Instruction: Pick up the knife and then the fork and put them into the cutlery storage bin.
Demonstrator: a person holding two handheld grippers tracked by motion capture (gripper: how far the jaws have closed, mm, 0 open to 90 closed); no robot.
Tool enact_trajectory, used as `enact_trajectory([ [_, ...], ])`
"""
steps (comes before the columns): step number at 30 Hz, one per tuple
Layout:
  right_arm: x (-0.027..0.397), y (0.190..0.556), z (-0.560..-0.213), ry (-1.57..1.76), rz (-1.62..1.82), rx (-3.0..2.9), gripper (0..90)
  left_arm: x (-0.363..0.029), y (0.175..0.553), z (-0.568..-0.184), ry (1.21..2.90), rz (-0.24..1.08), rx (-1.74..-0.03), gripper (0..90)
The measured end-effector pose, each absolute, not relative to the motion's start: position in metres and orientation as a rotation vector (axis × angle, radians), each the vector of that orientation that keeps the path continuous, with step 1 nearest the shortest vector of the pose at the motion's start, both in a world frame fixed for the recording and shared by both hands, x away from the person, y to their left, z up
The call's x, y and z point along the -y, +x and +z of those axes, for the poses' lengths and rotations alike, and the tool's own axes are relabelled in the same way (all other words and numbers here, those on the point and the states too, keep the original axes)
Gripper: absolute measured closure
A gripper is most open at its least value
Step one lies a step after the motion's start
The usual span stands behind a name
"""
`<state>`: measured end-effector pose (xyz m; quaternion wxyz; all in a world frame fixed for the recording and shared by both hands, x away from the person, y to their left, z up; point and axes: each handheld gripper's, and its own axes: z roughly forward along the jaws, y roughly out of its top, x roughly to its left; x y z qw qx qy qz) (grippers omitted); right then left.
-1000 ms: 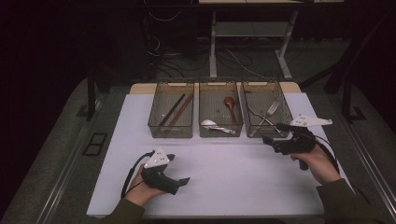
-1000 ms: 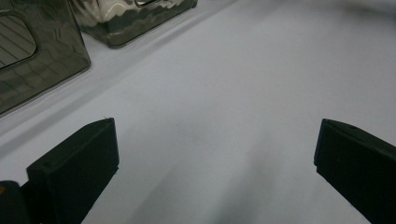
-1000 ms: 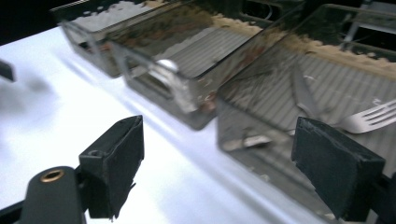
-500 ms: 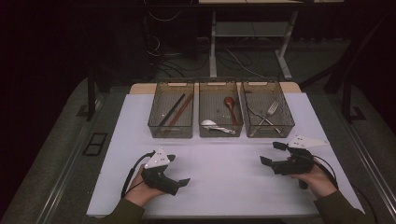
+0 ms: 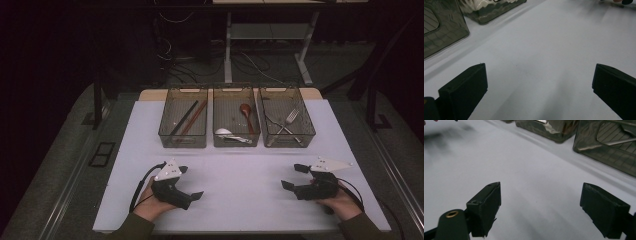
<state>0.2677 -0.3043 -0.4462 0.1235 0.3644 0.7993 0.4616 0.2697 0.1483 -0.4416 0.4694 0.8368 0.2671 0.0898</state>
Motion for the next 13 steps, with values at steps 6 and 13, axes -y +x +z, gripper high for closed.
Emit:
enact_trajectory([
  [6,0.3048,0.263,-0.448,1.051,1.347,-2.341,16.9,-0.149,0.2701,-0.4427,2.055,0.218,-0.657,0.0],
  [13,0.301,0.2616,-0.4469,1.034,1.35,-2.348,16.9,-0.1487,0.27,-0.4429,2.059,0.221,-0.655,0.0],
])
